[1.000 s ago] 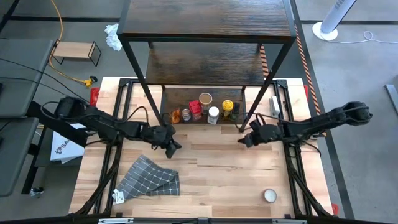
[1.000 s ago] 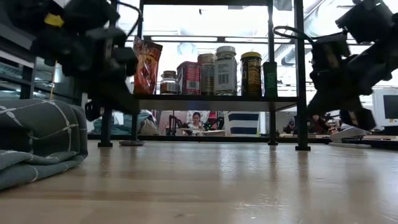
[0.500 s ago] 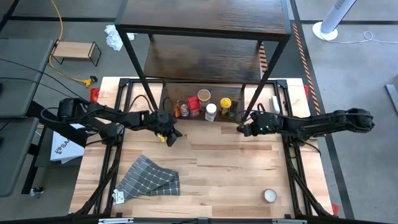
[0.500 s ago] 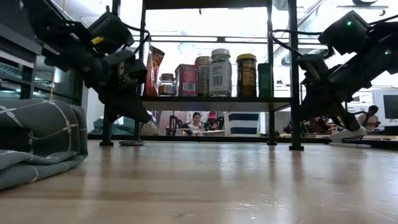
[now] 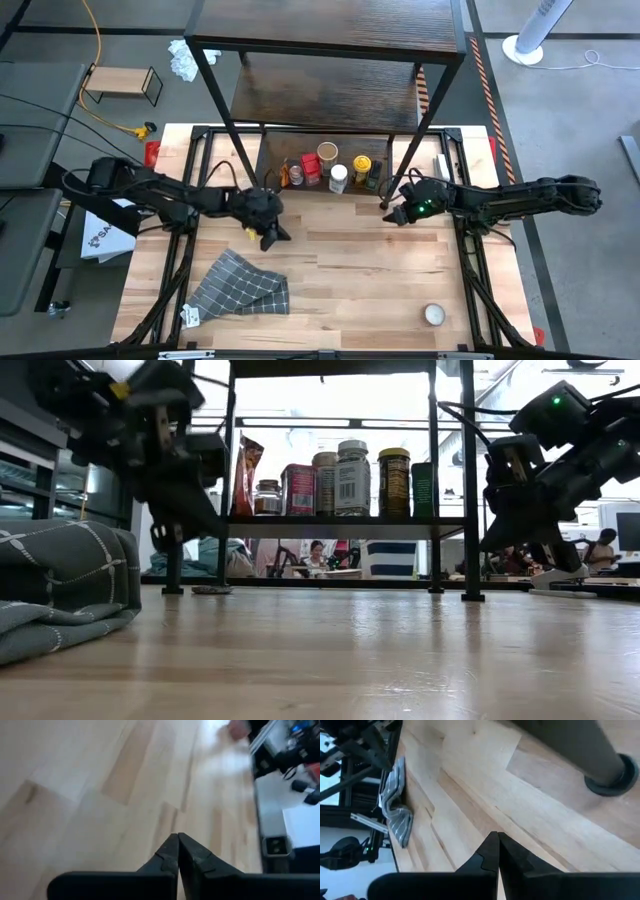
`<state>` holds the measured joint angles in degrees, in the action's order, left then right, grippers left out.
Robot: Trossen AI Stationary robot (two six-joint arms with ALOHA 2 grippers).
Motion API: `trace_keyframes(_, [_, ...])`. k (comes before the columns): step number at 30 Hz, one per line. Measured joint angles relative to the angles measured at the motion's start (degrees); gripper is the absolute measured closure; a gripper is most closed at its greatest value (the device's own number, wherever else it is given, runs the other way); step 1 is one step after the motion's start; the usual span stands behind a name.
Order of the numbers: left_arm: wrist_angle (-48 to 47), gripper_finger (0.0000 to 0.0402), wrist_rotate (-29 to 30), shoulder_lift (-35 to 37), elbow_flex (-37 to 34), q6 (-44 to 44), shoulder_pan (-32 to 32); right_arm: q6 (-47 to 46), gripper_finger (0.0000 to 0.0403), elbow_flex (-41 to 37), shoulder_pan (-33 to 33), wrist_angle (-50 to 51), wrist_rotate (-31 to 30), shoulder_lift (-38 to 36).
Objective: Shelf spices
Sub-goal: Adjust the shelf
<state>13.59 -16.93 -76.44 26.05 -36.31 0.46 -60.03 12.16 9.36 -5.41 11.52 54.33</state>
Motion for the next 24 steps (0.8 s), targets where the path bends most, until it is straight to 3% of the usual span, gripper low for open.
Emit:
trace_keyframes(9, [12.44, 0.0401, 10.25, 8.18, -0.03, 2.51, -1.75, -0.63, 0.0403, 0.04, -0.02, -3.25, 0.6, -0.08])
trace_keyframes(15, [14.3, 0.0401, 8.83, 11.92, -0.58, 11.0, -1.72, -2.98, 0.0403, 0.04, -0.02, -3.58, -4.9, -0.07])
trace_keyframes(19, [24.44, 0.0401, 8.93, 15.65, -8.73, 9.5, -1.72, -3.45, 0.0403, 0.07, -0.02, -3.56, -8.75, -0.07])
trace_keyframes(24, [38.72, 0.0401, 13.38, 21.58, -21.08, 4.16, -1.72, -4.26, 0.0403, 0.07, -0.02, -3.71, -10.36, -0.07])
